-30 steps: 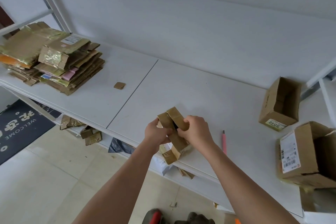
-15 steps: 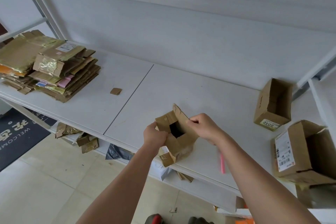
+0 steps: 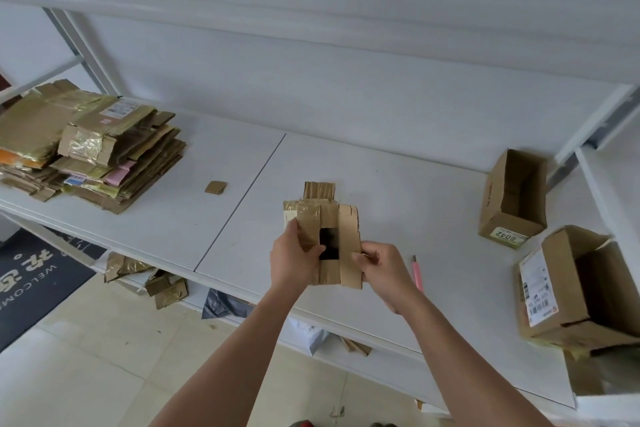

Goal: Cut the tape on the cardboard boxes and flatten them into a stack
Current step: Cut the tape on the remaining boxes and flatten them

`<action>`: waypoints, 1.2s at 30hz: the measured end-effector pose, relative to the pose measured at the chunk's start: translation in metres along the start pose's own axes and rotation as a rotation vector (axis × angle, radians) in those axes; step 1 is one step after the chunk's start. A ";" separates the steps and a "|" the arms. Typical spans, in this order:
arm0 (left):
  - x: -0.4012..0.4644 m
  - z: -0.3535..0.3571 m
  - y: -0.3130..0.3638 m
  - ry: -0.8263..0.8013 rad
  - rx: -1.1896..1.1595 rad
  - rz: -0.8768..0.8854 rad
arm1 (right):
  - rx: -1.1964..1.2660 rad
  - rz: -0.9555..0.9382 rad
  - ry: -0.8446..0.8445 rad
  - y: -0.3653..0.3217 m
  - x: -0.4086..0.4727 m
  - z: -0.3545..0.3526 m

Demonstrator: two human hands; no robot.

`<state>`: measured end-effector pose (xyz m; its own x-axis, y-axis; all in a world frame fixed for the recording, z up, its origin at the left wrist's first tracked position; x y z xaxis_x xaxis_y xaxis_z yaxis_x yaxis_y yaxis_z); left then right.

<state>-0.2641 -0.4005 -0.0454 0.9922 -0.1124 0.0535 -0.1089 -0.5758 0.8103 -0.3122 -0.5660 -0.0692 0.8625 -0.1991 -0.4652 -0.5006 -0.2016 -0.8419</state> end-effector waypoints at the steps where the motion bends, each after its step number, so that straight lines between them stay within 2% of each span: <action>1: -0.002 0.001 -0.001 0.003 0.042 0.012 | 0.006 0.005 0.001 0.004 0.000 0.001; 8: -0.001 -0.007 -0.001 -0.183 0.017 0.059 | 0.162 0.087 -0.013 0.017 -0.006 0.006; 12: -0.004 -0.019 -0.004 -0.271 -0.016 0.022 | 0.142 0.084 0.054 0.021 -0.005 0.005; 17: -0.010 -0.023 -0.002 -0.305 -0.043 0.059 | 0.055 0.054 0.127 0.016 -0.004 0.000; 19: -0.009 -0.024 0.000 -0.282 -0.044 0.079 | 0.081 -0.020 0.216 0.005 -0.008 0.000; 21: -0.007 -0.025 0.001 -0.244 -0.040 0.104 | -0.051 -0.167 0.445 -0.007 -0.013 -0.003; 23: -0.005 -0.024 0.004 -0.203 -0.067 0.129 | -0.335 -0.354 0.625 -0.017 -0.016 -0.007; 26: -0.001 -0.021 0.008 -0.159 -0.087 0.160 | -0.496 -0.474 0.538 -0.026 -0.016 -0.009; 28: 0.000 -0.018 0.011 -0.173 -0.059 0.185 | -0.468 -0.425 0.509 -0.026 -0.013 -0.011; 31: -0.001 -0.015 0.018 -0.233 -0.012 0.229 | -0.481 -0.306 0.550 -0.026 -0.007 -0.012; 36: -0.004 -0.008 0.023 -0.298 0.073 0.287 | -0.690 -0.269 0.594 -0.023 -0.012 -0.016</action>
<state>-0.2701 -0.4069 -0.0220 0.8612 -0.5001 0.0910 -0.3932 -0.5420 0.7427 -0.3123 -0.5746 -0.0393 0.8716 -0.4808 0.0959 -0.3881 -0.7961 -0.4644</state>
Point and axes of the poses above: each hand's wrist, its own x-axis towards the middle knuckle, its own z-axis out of the palm, y = z × x, the point moved 2 cm from there along x, towards the middle knuckle, and after that the axes turned 14 degrees about z, right-handed, at the moved point
